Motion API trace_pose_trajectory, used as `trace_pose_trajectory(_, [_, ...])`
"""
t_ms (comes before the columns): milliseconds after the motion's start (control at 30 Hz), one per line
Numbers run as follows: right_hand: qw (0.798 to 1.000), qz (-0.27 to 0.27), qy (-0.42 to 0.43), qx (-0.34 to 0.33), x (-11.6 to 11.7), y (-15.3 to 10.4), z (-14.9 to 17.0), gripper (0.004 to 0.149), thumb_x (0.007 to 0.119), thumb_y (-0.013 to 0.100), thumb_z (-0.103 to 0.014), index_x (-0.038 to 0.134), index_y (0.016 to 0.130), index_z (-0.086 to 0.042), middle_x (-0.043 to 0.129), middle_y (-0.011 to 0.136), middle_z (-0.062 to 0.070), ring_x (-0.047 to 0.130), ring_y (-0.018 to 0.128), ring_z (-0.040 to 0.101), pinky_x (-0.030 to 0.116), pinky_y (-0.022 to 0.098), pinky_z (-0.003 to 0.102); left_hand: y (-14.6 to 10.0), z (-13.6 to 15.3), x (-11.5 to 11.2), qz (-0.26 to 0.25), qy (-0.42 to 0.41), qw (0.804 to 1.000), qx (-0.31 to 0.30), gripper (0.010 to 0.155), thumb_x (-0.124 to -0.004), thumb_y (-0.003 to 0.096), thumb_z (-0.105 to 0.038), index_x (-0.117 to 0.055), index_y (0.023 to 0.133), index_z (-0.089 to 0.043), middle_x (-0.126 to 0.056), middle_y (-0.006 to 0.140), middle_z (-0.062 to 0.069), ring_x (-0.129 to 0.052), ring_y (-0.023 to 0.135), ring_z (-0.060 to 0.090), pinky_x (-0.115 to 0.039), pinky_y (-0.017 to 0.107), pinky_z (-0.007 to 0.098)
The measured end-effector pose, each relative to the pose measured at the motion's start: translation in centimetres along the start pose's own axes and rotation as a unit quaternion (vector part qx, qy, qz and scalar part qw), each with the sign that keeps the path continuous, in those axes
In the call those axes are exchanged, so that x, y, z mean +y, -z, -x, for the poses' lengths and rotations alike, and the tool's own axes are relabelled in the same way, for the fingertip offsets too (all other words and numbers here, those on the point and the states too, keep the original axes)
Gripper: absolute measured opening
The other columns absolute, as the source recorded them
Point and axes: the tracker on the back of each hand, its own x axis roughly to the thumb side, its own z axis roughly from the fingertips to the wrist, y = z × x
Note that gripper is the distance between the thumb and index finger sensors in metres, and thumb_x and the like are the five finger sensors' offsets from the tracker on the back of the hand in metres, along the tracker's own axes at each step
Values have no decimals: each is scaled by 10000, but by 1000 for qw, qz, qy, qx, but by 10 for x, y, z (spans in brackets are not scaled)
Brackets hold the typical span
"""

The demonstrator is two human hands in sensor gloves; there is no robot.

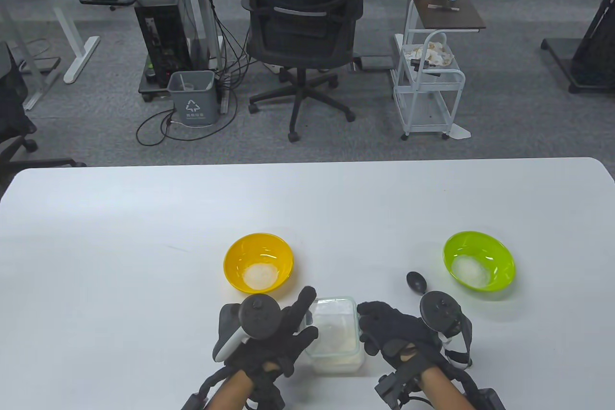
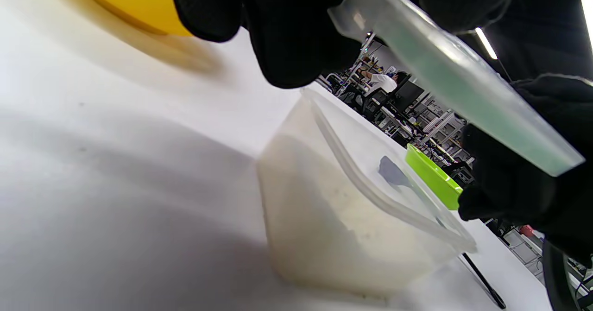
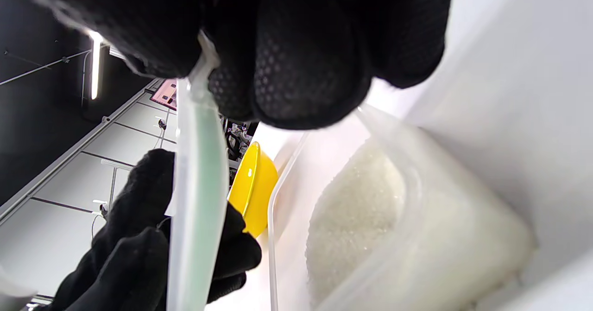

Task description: Scoop white sugar from container into bowls

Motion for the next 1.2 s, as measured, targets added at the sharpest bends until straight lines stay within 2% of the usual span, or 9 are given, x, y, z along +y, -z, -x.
trace_pose_trajectory(133, [1000,14,-18,12,0,-1,1,467,798,477,-404,750,898,-207,953,684,62,1014,394,177,801,517,420,-1,-2,1,-16,-5,1000,20,735,-718,453,-571,-374,1100,-512,-816,938,-170,-970,746,69,-737,706,423])
trace_pose_trajectory(233, [999,22,-21,25,0,-2,1,471,812,470,-407,763,890,-201,962,671,67,1019,379,179,807,505,419,-1,-5,1,-47,49,997,31,715,-710,441,-608,-430,1092,-516,-879,824,-189,-1008,606,29,-797,638,387])
trace_pose_trajectory(367, [999,24,-37,32,0,-1,4,473,823,463,-411,773,883,-200,970,660,63,1028,368,169,817,493,411,1,-4,1,-53,43,996,51,638,-694,451,-589,-505,1059,-549,-933,717,-181,-1027,483,14,-835,577,364])
trace_pose_trajectory(567, [997,34,-49,48,-1,0,6,470,846,450,-419,803,862,-199,997,623,61,1044,327,160,835,464,408,5,-2,-1,-61,68,994,56,616,-696,446,-605,-547,1041,-548,-976,563,-216,-1033,312,-19,-889,474,324])
trace_pose_trajectory(767, [991,56,-109,60,-1,1,5,494,893,421,-439,834,840,-183,1021,581,66,1053,282,156,849,436,408,14,0,-7,-37,77,994,69,630,-703,449,-612,-535,1051,-527,-984,546,-225,-1036,294,-27,-895,463,315])
trace_pose_trajectory(933, [977,79,-186,68,1,1,3,493,917,412,-456,863,810,-170,1039,532,66,1059,230,145,864,405,402,20,-2,-16,-23,98,992,82,678,-709,442,-625,-520,1071,-455,-988,540,-235,-1036,277,-40,-901,452,307])
trace_pose_trajectory(1100, [975,80,-194,73,6,1,5,493,914,416,-453,861,813,-165,1038,529,71,1056,228,149,862,403,404,21,-2,-19,-25,110,989,97,686,-723,433,-623,-551,1066,-423,-992,525,-236,-1037,259,-37,-904,438,310])
trace_pose_trajectory(1200, [975,76,-197,75,6,1,7,490,900,423,-455,852,822,-174,1032,543,64,1056,240,145,860,409,402,21,2,-19,-16,89,990,104,687,-723,433,-625,-560,1066,-413,-989,534,-237,-1037,267,-32,-902,439,314])
